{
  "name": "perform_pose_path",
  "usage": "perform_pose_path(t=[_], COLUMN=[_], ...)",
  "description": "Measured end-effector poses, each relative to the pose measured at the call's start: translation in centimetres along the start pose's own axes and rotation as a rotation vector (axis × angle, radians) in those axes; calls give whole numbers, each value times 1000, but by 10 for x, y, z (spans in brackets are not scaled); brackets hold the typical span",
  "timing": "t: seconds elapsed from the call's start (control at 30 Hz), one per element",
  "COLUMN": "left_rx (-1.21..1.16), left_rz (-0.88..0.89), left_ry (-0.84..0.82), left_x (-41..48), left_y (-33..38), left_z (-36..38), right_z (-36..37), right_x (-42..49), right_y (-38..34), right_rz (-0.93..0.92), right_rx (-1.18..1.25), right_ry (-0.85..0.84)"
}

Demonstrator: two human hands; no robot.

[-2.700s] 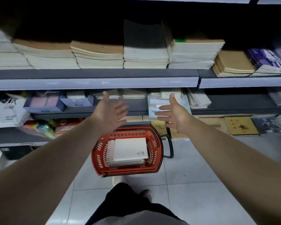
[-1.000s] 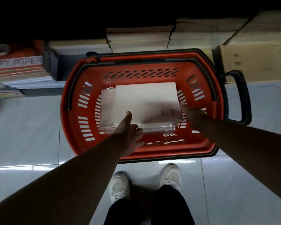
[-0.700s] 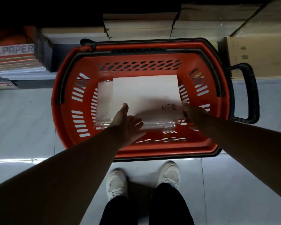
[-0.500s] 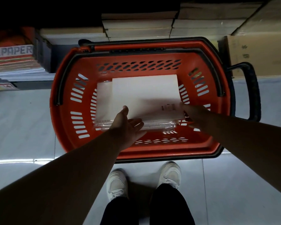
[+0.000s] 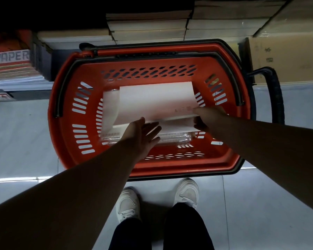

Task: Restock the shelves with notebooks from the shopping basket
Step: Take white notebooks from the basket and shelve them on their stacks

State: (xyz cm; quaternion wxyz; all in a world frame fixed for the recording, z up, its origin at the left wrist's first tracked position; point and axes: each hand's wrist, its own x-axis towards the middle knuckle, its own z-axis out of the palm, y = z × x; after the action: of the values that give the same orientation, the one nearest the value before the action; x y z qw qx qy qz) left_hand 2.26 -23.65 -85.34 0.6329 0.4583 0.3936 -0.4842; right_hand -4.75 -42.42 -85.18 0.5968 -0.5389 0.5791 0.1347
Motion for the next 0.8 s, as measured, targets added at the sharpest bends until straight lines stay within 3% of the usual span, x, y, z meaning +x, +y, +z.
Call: perform_pose_path(t=[0.13, 0.4, 0.53, 0.67, 0.8], left_rx=[-1, -17, -56, 87, 247], left_rz=[66, 101, 116, 130, 125], left_ry=[5, 75, 136, 167, 93], left_x=[1, -1, -9, -26, -51], left_y=[5, 0, -6, -4, 3], left_z=[11, 21, 21, 23, 24], right_z=[4, 2, -3, -19, -44], right_x=[-6, -30, -40, -49, -50], right_y=[-7, 25, 35, 13, -19], right_rz=[38, 261, 197, 107, 13], right_rx=[-26, 129, 81, 198, 122], right_ry=[-57, -403, -455, -343, -175])
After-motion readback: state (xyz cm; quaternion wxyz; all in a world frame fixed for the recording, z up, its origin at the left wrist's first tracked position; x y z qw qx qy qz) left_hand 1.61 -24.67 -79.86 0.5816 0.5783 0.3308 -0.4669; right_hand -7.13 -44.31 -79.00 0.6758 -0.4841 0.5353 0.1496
